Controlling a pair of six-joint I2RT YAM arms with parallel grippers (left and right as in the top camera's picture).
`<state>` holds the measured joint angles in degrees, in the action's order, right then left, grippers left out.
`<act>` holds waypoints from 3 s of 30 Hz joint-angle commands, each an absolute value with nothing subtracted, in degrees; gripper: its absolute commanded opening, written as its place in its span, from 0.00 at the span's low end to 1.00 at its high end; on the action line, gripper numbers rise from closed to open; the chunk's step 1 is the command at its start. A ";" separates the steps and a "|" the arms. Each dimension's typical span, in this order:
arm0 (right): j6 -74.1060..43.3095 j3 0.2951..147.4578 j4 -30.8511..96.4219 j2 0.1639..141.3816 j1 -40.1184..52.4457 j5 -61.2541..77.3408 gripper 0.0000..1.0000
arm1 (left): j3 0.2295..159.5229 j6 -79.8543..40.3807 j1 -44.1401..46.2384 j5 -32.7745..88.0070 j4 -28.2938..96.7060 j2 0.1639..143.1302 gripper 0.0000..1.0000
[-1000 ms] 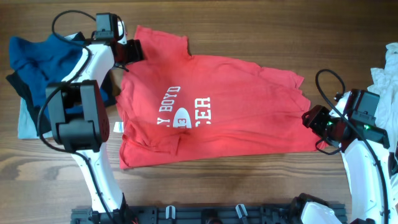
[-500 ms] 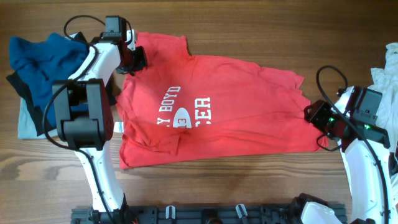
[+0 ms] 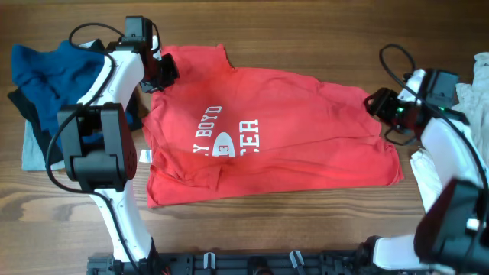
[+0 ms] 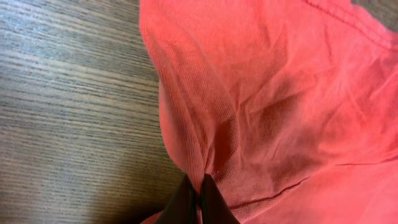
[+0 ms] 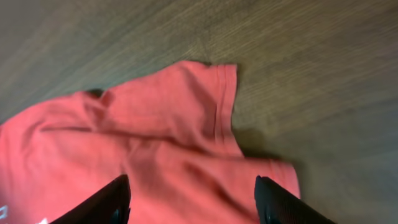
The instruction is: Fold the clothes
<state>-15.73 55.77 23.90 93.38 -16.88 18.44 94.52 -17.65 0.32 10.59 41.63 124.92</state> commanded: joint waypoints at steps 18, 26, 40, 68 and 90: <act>-22.13 56.69 8.88 108.22 -16.29 14.85 0.53 | 94.30 -19.97 0.23 10.90 44.05 123.22 0.04; -23.18 56.69 5.63 112.05 -12.73 12.71 0.53 | 94.30 -19.97 0.23 10.90 44.05 123.22 0.04; -24.45 56.66 4.05 113.06 -12.32 9.85 0.26 | 94.30 -19.97 0.21 10.90 44.01 123.22 0.04; -24.38 56.66 1.89 114.80 -10.79 7.22 0.28 | 94.30 -19.97 0.21 10.90 44.05 123.22 0.04; -24.36 57.17 4.51 113.67 -9.87 6.81 0.04 | 94.30 -17.98 0.21 11.14 44.23 122.96 0.04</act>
<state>-24.40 58.63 0.82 112.27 -10.44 7.42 94.50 -19.25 0.27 10.59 43.97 124.92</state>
